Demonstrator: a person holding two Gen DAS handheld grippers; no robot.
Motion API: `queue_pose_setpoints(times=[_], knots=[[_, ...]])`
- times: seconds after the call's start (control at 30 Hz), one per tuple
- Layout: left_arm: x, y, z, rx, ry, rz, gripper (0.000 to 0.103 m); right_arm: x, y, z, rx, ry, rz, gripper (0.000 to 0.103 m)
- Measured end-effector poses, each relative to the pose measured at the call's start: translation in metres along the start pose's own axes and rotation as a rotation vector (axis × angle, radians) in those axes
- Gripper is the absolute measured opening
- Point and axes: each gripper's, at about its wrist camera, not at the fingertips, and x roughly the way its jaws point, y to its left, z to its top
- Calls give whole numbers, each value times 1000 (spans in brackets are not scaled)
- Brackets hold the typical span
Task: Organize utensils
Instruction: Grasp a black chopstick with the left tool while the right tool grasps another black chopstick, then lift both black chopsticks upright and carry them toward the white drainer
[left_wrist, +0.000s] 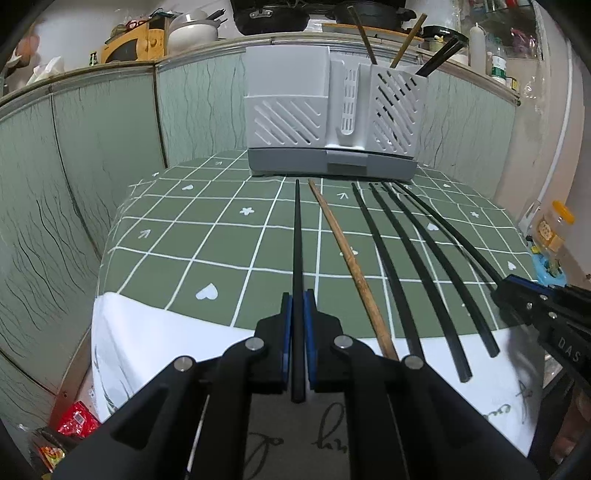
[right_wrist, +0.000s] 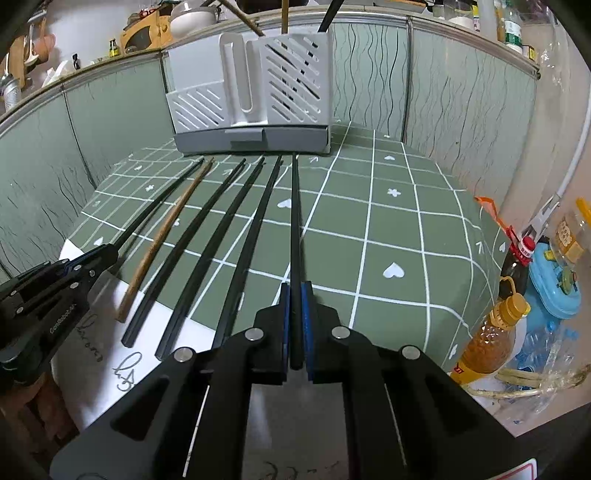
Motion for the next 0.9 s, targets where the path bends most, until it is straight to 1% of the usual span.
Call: queue_pose_setpoints(times=[0.3,0.73,0.9], knots=[[-27,12,14,7,-26,-7,8,-21,-7,8,19,-21,25,6],[-61,23,45,-1,-82,-48,8,-59,-21,38,14,-99,47,6],[-70,26,58,2,-99,-49,8,-73,-26,49,6,-131,61,6]])
